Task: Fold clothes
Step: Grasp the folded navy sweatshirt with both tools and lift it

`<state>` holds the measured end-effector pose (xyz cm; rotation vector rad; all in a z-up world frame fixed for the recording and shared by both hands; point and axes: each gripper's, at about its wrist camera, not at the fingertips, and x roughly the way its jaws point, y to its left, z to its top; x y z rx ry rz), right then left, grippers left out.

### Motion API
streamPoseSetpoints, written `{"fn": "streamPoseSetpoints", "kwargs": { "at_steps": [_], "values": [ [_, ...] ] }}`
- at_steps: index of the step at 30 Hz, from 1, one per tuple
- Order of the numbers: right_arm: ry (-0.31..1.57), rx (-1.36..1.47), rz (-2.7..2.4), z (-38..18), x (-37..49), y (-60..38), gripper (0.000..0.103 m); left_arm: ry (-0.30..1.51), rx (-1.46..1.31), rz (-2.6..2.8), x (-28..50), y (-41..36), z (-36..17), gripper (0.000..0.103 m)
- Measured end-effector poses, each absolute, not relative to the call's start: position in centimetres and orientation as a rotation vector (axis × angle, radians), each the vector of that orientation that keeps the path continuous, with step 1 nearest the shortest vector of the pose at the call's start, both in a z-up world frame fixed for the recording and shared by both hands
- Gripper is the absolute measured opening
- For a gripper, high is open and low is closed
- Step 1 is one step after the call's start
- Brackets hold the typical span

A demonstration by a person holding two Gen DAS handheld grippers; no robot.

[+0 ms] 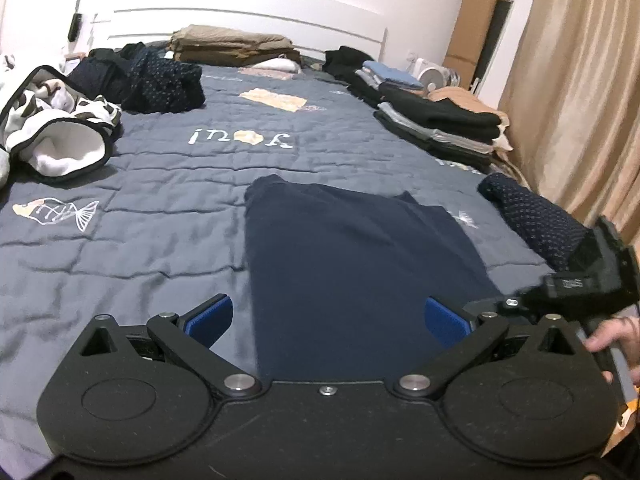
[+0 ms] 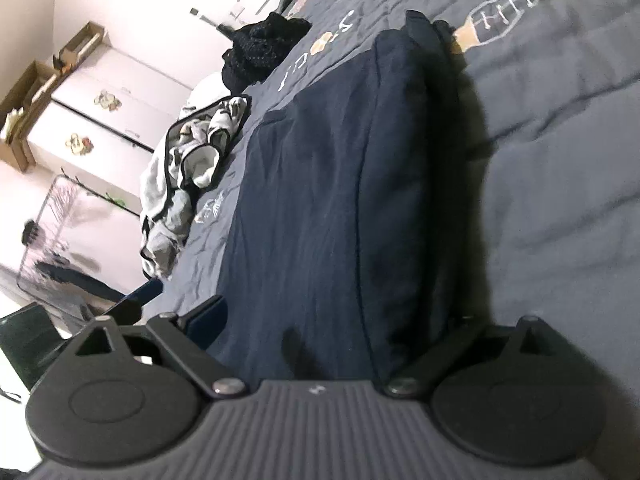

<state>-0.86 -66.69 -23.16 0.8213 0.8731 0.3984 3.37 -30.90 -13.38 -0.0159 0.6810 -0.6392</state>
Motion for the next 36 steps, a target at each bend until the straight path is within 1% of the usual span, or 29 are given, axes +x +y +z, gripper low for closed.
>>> {"fn": "streamPoseSetpoints", "kwargs": {
  "at_steps": [6, 12, 16, 21, 25, 36],
  "values": [
    [0.86, 0.821, 0.408, -23.3, -1.0, -66.7, 0.096, 0.738, -0.063, -0.666, 9.8, -30.6, -13.4, 0.103],
    [0.87, 0.804, 0.398, -23.1, -1.0, -66.5, 0.096, 0.898, -0.28, -0.818, 15.8, -30.5, -16.6, 0.103],
    [0.871, 0.8, 0.406, -23.2, -1.0, -66.6, 0.099, 0.959, -0.363, -0.855, 18.5, -30.6, -18.7, 0.103],
    [0.874, 0.783, 0.415, -23.1, -1.0, -66.5, 0.103, 1.008, -0.439, -0.866, 20.8, -30.7, -20.8, 0.103],
    [0.876, 0.77, 0.408, -22.9, -0.8, -66.2, 0.103, 1.003, -0.429, -0.862, 21.4, -31.3, -22.4, 0.103],
    [0.876, 0.777, 0.405, -22.8, -0.8, -66.2, 0.103, 1.001, -0.46, -0.921, 22.9, -34.1, -22.4, 0.102]
  ]
}}
